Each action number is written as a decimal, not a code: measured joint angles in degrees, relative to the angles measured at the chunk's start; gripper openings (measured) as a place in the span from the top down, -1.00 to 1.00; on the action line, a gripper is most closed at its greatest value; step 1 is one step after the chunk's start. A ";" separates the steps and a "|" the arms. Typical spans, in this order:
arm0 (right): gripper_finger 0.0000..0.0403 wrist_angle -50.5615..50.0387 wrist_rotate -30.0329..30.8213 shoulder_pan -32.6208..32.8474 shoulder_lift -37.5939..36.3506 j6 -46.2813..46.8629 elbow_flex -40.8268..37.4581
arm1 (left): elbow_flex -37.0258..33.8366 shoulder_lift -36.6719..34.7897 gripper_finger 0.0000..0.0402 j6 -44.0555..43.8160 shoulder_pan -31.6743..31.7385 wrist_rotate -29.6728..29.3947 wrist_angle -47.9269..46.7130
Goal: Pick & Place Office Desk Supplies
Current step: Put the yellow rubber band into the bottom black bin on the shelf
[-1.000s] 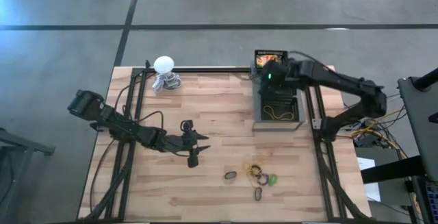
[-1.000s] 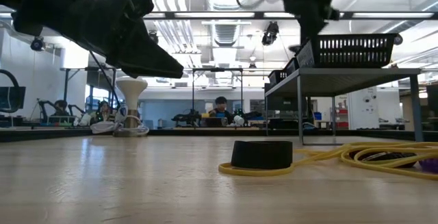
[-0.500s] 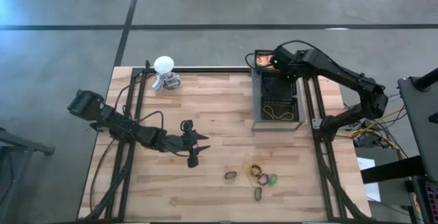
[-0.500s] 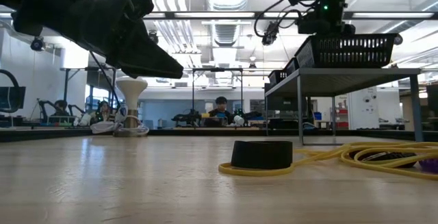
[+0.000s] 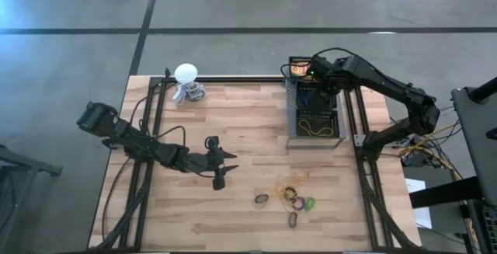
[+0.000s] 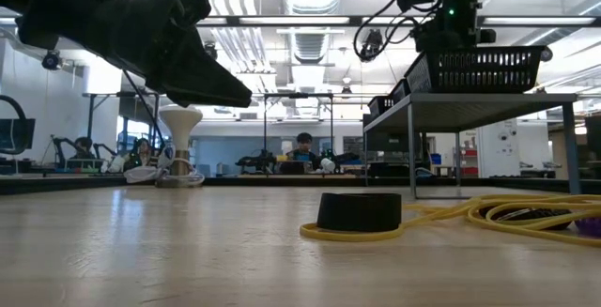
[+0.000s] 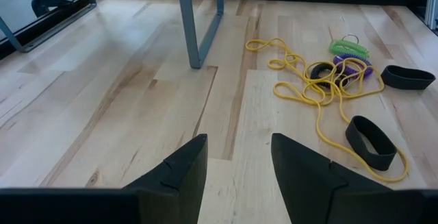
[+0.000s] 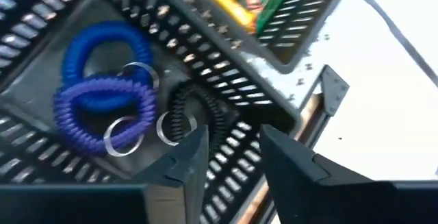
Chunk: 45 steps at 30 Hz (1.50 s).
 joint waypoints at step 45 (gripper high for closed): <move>0.33 31.79 -7.79 65.47 12.86 22.00 -26.25 | 0.00 0.00 0.16 -1.03 0.00 -0.01 0.44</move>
